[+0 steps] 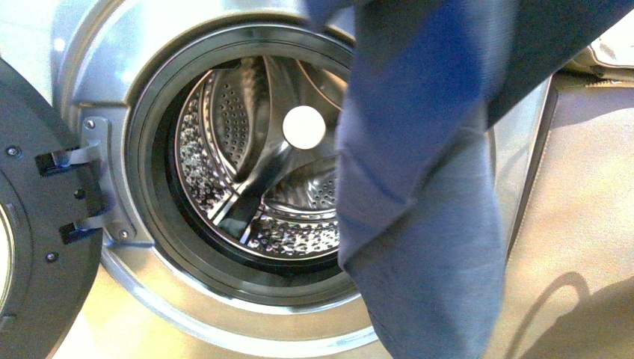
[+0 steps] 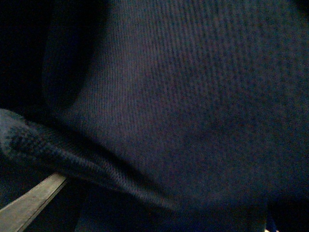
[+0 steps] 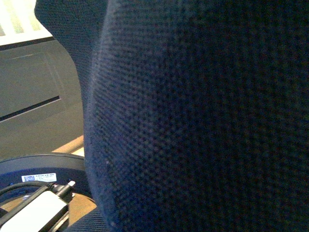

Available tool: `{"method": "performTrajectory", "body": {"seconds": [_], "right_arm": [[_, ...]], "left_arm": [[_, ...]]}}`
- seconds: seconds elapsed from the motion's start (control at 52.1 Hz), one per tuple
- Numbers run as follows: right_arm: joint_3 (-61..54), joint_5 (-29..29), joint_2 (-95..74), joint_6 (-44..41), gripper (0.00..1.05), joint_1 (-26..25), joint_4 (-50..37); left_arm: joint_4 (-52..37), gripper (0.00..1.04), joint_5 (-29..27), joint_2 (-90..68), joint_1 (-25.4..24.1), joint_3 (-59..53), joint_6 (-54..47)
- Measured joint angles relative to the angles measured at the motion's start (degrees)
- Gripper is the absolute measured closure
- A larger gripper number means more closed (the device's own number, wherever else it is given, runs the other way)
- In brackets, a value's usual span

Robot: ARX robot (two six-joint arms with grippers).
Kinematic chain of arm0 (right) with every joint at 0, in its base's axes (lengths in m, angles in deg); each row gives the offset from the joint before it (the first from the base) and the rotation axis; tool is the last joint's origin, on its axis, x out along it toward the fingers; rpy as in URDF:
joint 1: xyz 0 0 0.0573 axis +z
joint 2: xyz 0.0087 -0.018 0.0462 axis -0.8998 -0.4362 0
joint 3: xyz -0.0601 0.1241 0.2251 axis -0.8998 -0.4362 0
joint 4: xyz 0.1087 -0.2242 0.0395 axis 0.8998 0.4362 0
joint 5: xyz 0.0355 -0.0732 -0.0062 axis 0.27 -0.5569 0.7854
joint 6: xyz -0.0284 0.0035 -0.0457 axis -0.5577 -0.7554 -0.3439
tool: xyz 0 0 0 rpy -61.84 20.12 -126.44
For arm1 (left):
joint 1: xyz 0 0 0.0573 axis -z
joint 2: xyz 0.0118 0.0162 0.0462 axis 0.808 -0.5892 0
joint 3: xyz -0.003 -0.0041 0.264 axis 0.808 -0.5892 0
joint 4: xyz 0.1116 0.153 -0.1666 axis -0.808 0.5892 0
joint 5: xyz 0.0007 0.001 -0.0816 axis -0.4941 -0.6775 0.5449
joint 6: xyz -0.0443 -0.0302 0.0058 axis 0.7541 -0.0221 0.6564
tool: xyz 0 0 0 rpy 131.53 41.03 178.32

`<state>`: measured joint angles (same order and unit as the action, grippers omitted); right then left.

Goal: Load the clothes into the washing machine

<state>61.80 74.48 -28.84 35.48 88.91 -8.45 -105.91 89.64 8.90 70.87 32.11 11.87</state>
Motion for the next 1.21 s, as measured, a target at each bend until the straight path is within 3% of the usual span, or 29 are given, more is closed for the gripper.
{"method": "performTrajectory", "body": {"seconds": [0.096,0.48,0.71,1.017,1.209], "right_arm": [[0.0,-0.1,0.0,0.0,0.92,0.0,0.0],[0.0,-0.2,0.0,0.0,0.92,0.0,0.0],[0.1,-0.2,0.0,0.0,0.92,0.0,0.0],[0.2,-0.2,0.0,0.0,0.91,0.0,0.0],[0.3,-0.1,0.0,0.0,0.57,0.0,0.0]], "left_arm": [[0.1,0.06,-2.9,-1.6,1.3,1.5,-0.4],[-0.2,0.06,-24.7,-6.7,8.7,5.5,-4.0],[-3.6,0.07,-30.4,-7.2,12.1,5.5,-6.3],[-4.3,0.49,-35.3,-8.0,12.8,5.7,-7.6],[-4.4,0.81,-37.0,-8.2,11.8,5.7,-7.6]]}}
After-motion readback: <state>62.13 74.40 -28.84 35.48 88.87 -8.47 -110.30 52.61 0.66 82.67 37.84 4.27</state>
